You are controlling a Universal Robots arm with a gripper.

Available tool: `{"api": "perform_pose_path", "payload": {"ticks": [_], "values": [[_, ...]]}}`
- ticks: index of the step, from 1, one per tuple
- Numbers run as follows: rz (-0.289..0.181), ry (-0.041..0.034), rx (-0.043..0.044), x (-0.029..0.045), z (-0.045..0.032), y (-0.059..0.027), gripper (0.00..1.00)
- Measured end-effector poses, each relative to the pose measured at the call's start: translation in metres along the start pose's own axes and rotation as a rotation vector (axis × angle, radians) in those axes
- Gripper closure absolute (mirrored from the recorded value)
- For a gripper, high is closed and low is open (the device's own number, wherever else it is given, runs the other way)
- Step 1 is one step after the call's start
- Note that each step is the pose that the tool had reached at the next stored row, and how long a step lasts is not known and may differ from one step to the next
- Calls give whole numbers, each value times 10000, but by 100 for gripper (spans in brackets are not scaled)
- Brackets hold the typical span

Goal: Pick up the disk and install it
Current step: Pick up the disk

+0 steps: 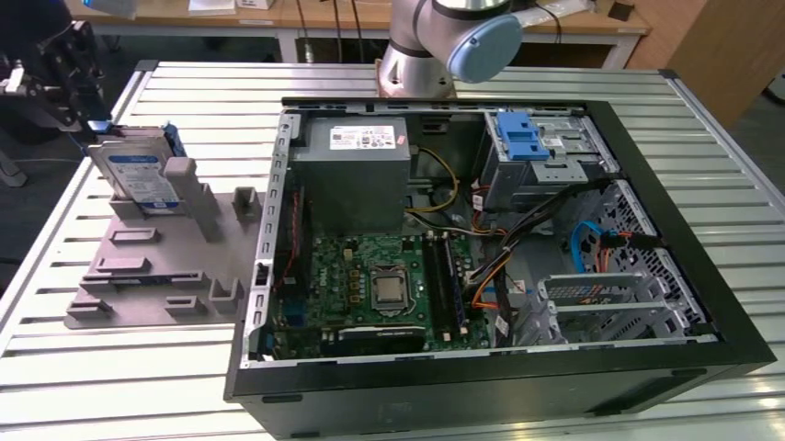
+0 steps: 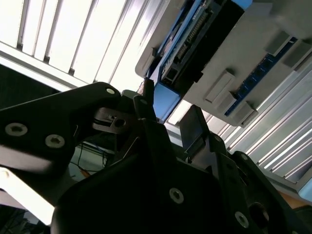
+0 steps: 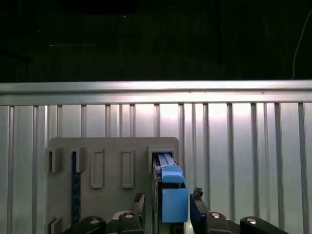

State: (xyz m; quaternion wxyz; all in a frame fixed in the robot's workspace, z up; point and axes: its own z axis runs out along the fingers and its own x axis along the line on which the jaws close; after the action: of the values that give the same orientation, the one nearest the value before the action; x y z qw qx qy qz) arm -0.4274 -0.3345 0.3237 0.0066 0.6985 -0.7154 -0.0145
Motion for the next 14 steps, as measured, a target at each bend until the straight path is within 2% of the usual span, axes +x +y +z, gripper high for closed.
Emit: {"api": "perform_pose_path", "payload": {"ticks": [9,14], "values": [[-57,1,0,2,137,3,51],[-98,3,-1,2,177,1,51]]}}
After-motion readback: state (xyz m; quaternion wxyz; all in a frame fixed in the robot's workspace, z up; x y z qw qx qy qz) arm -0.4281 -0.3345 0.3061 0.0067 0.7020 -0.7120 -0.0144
